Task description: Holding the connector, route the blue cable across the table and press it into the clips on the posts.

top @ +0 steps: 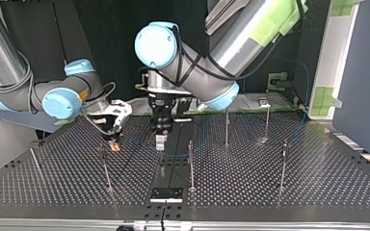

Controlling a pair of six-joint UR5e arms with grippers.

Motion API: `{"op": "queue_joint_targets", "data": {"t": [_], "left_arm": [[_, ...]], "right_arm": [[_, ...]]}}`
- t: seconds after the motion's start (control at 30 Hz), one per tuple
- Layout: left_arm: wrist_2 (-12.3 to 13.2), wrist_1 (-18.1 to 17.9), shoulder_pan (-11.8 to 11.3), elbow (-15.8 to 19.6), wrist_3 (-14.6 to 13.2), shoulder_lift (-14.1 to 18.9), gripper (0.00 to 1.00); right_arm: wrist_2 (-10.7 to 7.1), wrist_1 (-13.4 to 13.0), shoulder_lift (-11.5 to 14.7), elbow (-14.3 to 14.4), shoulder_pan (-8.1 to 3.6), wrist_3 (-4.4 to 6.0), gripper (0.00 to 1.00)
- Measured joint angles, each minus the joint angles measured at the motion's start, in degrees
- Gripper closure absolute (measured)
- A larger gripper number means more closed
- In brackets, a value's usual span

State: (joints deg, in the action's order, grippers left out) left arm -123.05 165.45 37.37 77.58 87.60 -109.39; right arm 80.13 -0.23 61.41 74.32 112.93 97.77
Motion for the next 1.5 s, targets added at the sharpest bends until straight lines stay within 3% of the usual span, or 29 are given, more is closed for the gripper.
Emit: {"op": "queue_joint_targets", "data": {"t": [0.23,0.47,0.97,1.5], "left_arm": [[-3.1,1.09,0.47,-3.55,-2.11,-3.53,0.0],[-5.28,-0.21,0.19,-6.0,-2.91,-7.26,0.0],[-7.1,-2.71,-1.31,-9.92,-4.13,-12.39,0.0],[-11.08,-5.15,-1.08,-13.22,-5.11,-13.1,0.0]], "right_arm": [[0.03,-0.04,0.0,0.0,-0.02,0.01,1.0],[0.11,-0.25,-0.01,0.0,-0.01,0.0,1.0],[0.04,-0.39,-0.01,0.0,-0.02,-0.02,1.0],[0.11,-1.59,-0.08,0.0,-0.02,0.06,1.0]]}}
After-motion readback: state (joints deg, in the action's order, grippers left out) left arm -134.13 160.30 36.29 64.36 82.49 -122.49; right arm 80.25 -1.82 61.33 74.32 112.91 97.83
